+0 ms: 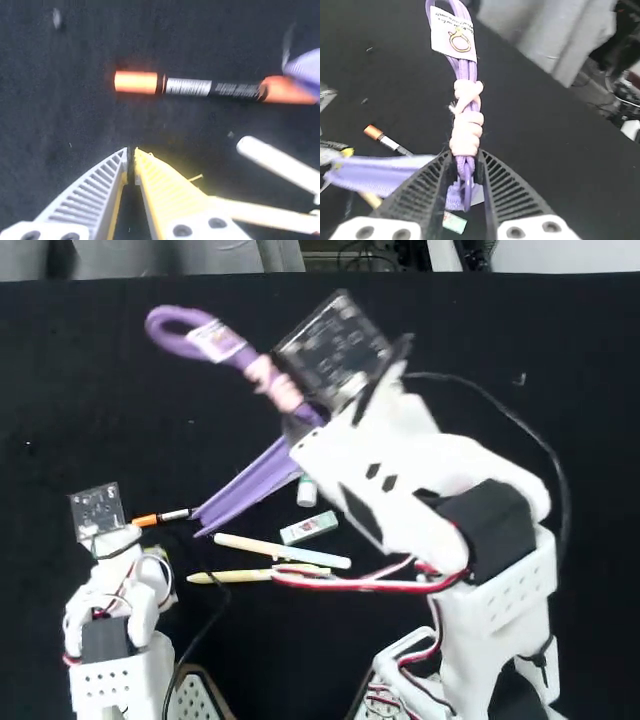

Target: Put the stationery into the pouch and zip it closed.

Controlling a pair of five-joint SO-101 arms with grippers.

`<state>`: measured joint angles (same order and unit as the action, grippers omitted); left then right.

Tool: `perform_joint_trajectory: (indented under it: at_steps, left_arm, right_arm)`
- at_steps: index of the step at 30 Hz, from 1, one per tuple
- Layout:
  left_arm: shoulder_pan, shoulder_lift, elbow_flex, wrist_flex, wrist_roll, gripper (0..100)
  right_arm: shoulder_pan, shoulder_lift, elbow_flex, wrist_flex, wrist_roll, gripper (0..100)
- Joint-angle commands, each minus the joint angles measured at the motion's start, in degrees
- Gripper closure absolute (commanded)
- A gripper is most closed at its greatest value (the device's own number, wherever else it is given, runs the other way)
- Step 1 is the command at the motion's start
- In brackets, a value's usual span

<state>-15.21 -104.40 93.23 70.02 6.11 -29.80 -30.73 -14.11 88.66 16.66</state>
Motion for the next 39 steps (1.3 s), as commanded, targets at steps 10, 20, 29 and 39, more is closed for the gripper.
perform_joint_trajectory:
  at_steps: [10,20,29,39]
  left_arm:
    - [1.80,0.00,-21.76,-0.97,0.35,97]
    - [10.24,-0.09,-30.02,5.98,-6.24,97]
    - [10.59,-0.09,-45.67,14.24,-8.53,97]
    - [21.14,-0.09,-52.53,25.23,-10.55,97]
  right_arm:
    - [3.96,-1.54,-0.04,-2.90,0.00,98.7]
    - [6.68,-1.54,-0.13,-4.04,-0.18,98.7]
    - [11.34,-1.54,-0.13,-5.01,-0.26,98.7]
    - [11.43,-1.54,-0.13,-5.45,-0.26,98.7]
